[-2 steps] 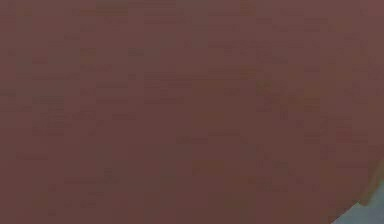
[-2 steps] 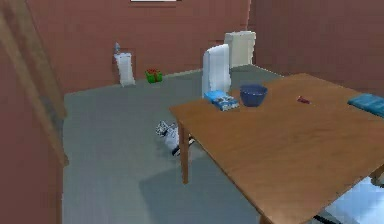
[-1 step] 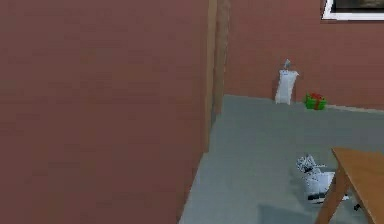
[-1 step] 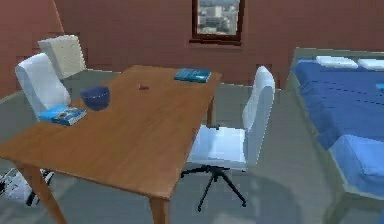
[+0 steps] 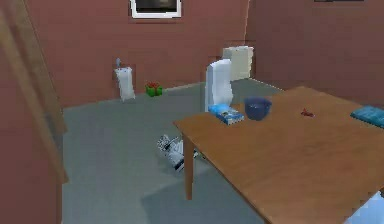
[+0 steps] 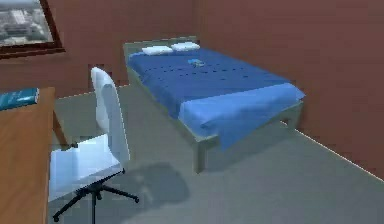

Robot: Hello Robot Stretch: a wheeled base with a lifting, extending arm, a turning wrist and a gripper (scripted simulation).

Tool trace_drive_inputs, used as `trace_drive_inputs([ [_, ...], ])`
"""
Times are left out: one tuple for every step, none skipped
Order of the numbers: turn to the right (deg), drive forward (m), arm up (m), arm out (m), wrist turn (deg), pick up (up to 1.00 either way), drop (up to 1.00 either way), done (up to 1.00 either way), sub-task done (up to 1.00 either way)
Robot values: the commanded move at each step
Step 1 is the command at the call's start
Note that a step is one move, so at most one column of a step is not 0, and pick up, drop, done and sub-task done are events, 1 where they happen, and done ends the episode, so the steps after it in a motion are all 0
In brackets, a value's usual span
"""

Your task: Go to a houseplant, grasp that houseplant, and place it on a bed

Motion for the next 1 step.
trace_drive_inputs([
  [36.0,0.00,0.00,0.00,0.0,0.00,0.00,0.00,0.00],
])
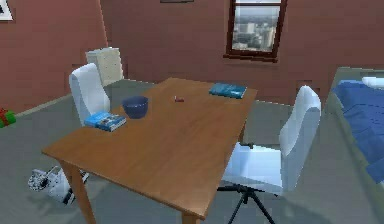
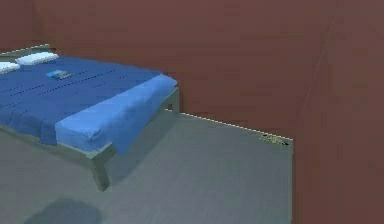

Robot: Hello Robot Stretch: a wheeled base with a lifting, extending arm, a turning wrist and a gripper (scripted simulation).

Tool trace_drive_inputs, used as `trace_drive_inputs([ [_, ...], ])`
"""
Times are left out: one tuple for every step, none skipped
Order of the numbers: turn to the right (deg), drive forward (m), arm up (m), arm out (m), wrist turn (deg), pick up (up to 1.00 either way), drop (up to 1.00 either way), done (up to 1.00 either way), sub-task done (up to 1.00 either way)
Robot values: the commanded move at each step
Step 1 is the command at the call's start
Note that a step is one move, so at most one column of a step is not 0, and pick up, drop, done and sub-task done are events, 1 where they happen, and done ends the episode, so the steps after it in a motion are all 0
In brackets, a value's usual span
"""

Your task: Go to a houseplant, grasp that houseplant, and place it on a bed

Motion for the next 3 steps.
trace_drive_inputs([
  [0.0,0.20,0.00,0.00,0.0,0.00,0.00,0.00,0.00],
  [-45.0,0.00,0.00,0.00,0.0,0.00,0.00,0.00,0.00],
  [-15.0,0.00,0.00,0.00,0.0,0.00,0.00,0.00,0.00],
])
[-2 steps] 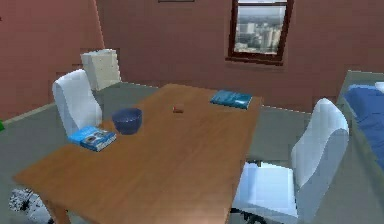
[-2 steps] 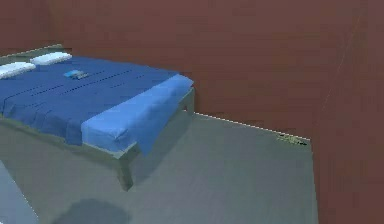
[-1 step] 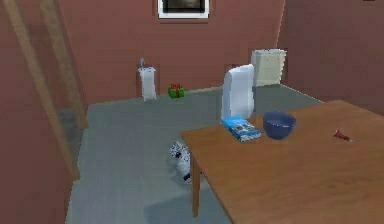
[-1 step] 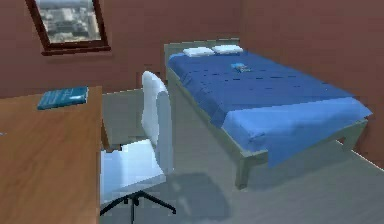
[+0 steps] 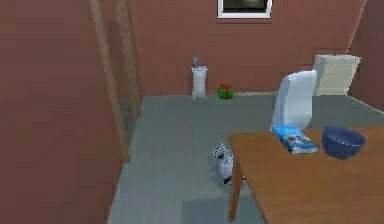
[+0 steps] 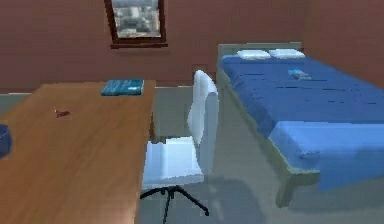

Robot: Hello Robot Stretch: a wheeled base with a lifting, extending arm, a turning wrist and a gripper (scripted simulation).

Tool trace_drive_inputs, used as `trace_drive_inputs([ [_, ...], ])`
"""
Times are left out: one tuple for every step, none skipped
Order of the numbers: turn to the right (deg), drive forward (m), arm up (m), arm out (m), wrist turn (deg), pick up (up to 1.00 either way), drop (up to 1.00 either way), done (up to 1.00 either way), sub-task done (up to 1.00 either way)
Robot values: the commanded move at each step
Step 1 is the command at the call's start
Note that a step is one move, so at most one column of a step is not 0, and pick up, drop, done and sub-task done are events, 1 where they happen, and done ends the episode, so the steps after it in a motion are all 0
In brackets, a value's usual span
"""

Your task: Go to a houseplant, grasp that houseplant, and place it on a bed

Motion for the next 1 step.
trace_drive_inputs([
  [0.0,1.00,0.00,0.00,0.0,0.00,0.00,0.00,0.00],
])
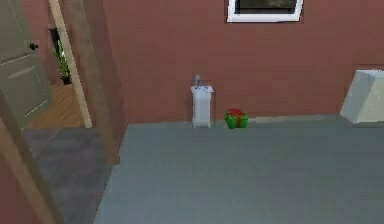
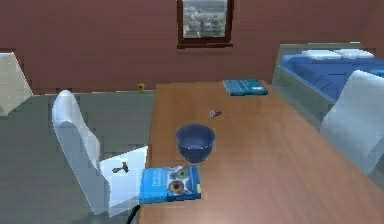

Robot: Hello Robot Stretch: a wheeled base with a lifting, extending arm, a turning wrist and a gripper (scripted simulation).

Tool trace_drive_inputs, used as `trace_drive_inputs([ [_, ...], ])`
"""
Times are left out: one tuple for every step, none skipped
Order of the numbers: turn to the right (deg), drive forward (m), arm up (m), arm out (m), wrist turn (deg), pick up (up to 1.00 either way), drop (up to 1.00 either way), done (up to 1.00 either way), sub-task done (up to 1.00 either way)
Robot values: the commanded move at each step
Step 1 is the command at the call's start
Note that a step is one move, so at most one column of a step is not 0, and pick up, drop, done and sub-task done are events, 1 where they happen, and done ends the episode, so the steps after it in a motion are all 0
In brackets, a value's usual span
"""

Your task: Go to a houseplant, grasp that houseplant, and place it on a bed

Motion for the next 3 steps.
trace_drive_inputs([
  [0.0,0.95,0.00,0.00,0.0,0.00,0.00,0.00,0.00],
  [-45.0,0.00,0.00,0.00,0.0,0.00,0.00,0.00,0.00],
  [-15.0,0.00,0.00,0.00,0.0,0.00,0.00,0.00,0.00],
])
